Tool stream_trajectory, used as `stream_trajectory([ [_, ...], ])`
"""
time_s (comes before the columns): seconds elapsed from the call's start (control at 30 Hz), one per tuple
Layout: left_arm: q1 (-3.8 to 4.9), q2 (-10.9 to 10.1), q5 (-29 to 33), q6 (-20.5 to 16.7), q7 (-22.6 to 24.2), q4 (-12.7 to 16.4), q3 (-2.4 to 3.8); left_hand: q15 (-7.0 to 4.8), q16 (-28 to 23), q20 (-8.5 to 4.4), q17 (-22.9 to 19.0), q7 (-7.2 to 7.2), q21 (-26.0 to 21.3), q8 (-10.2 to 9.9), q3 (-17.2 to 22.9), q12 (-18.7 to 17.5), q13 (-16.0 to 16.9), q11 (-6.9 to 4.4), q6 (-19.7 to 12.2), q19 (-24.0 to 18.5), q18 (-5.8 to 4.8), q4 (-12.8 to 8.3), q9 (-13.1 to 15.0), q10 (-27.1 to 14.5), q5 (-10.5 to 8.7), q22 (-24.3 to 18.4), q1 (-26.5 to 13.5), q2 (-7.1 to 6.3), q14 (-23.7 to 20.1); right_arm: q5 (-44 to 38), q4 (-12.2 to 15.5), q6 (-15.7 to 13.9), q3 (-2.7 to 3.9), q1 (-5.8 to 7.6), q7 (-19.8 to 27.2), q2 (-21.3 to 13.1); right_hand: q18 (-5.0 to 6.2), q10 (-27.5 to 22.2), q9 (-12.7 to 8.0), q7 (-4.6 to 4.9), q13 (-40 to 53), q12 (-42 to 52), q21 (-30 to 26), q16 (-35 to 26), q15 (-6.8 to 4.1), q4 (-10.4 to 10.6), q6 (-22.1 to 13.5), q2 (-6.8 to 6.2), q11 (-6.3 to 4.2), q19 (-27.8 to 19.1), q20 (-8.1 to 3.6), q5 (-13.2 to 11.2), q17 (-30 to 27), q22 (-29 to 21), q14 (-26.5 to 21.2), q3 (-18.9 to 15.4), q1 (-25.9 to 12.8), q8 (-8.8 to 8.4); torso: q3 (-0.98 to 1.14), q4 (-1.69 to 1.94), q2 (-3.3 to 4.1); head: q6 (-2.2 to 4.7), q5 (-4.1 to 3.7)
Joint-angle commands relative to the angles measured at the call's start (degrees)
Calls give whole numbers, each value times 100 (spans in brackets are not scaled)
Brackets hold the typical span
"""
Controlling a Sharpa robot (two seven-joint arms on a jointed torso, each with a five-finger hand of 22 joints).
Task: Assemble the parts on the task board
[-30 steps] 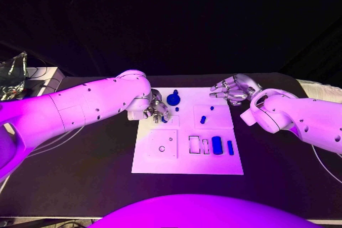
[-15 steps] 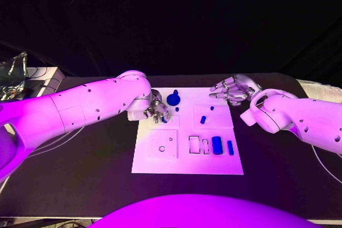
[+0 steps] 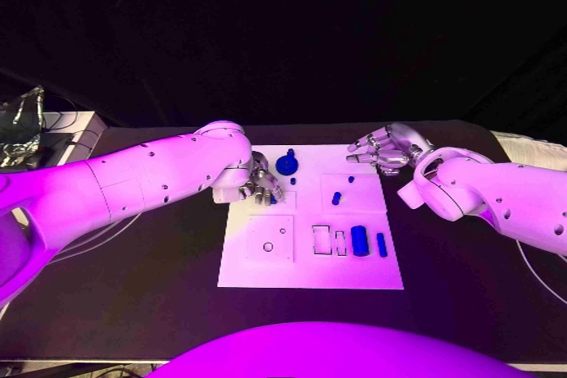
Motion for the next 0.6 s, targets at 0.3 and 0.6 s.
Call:
stream_trajectory([
  [0.3,-93,38,-70,112,-175,-94,-58,-28,22,-2,6,-5,20,-53,-244,-36,16,-26,-54,24,-77,102,-48,19,-24,673,453,386,1,-34,15,75,2,-3,63,-4,0,8,-8,17,1,-19,-33,-31,-45,-35,4,14,-33,438,-42,22,2,885,13,-9,38,-28,-2,4,-1,0,-16],
  [0.6,-96,-5,-95,109,-173,-61,-57,-34,22,-9,6,-25,22,-48,-502,-35,21,-36,-40,25,-80,201,-51,20,-22,674,444,223,1,-34,15,68,2,-3,64,-12,-1,9,-9,18,-1,-21,-35,-37,-45,-46,4,14,-33,438,-43,27,-3,885,12,-6,42,-28,-4,3,-1,0,-18],
])
